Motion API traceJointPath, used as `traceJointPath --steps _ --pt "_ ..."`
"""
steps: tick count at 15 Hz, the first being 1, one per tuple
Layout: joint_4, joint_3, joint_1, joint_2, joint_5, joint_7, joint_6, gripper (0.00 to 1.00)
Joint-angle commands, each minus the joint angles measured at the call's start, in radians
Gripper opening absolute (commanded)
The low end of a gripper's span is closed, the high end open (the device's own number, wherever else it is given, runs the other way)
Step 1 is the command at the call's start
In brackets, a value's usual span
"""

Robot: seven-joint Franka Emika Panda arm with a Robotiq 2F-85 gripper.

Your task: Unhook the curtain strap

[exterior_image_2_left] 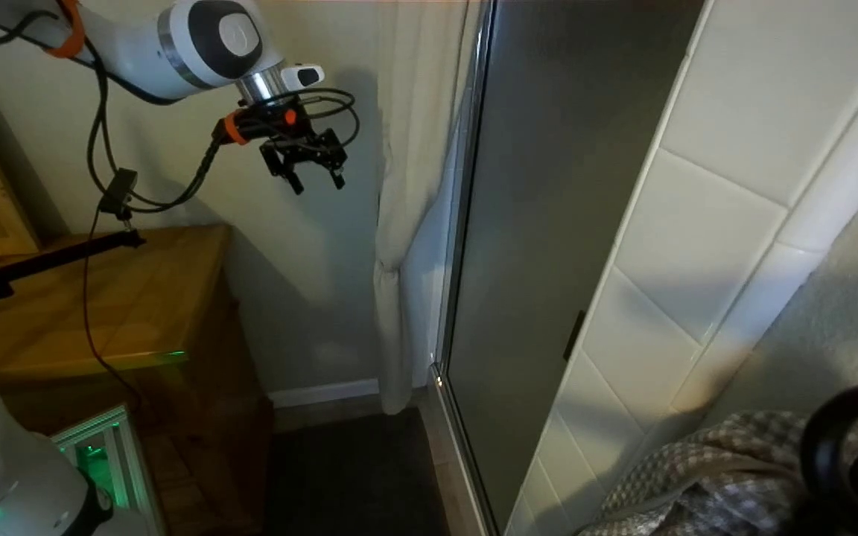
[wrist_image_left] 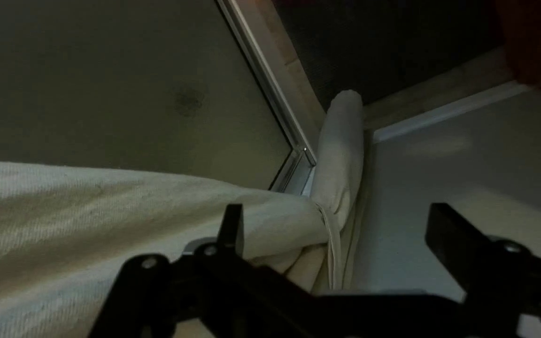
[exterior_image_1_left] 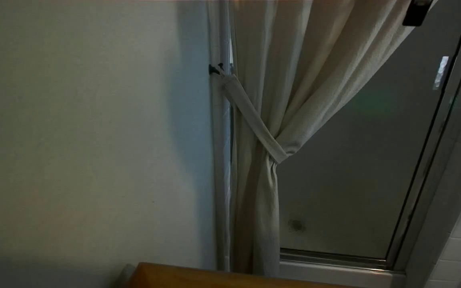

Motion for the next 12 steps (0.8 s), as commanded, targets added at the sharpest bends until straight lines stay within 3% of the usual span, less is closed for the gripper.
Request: traceJointPath --steps 1,8,12 --pt "0.006 -0.024 0.026 0.006 -0.005 0.002 -0.005 1.0" --pt "0.011 -0.025 0.026 0.008 -0.005 -0.002 -0.005 1.0" --pt "0.12 -0.013 0.05 0.1 0.046 0.015 -0.075 1.0"
